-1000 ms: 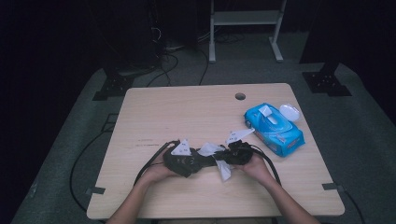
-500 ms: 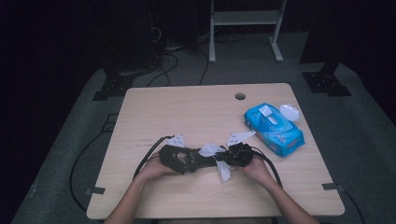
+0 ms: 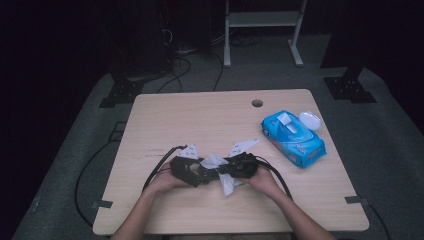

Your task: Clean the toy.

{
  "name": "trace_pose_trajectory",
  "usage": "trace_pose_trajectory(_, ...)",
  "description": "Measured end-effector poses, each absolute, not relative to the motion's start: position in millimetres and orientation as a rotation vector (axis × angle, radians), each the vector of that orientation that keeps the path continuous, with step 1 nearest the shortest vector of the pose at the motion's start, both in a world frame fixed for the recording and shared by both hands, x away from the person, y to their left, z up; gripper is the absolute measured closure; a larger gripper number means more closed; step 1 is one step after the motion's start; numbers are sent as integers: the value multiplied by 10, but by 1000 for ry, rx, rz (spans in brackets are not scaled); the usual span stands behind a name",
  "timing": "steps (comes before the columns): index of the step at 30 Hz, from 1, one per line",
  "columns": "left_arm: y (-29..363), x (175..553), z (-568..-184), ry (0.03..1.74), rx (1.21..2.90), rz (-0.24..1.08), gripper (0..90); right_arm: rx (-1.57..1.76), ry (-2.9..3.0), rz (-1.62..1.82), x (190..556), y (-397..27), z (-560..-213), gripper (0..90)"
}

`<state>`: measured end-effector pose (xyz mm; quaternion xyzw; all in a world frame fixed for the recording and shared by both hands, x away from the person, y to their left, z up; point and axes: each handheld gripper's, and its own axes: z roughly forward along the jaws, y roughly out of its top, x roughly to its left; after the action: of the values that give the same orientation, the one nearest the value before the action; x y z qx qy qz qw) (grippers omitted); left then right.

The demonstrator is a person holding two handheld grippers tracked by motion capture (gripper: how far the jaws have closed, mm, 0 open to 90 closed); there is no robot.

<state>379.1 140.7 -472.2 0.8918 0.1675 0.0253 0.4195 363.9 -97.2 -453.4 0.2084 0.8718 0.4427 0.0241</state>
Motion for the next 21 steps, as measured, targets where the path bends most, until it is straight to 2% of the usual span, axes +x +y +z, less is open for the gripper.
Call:
trace_pose_trajectory(6, 1405, 3781, -4721, 408, 2242, 73, 173, 589, 2709, 1405, 3705, -571, -4479, 873)
trace_pose_trajectory(9, 1406, 3779, -4725, 416, 2236, 68, 172, 595, 2684, 1384, 3759, -535, -4468, 874)
trace_pose_trajectory(13, 1410, 3781, -4730, 408, 2240, 73, 172, 678, 2684, 1394, 3820, -770, -4472, 872)
trace_pose_trajectory(21, 1418, 3799, -4732, 428, 2234, 50, 169, 740, 2686, 1344, 3626, -1305, -4544, 869)
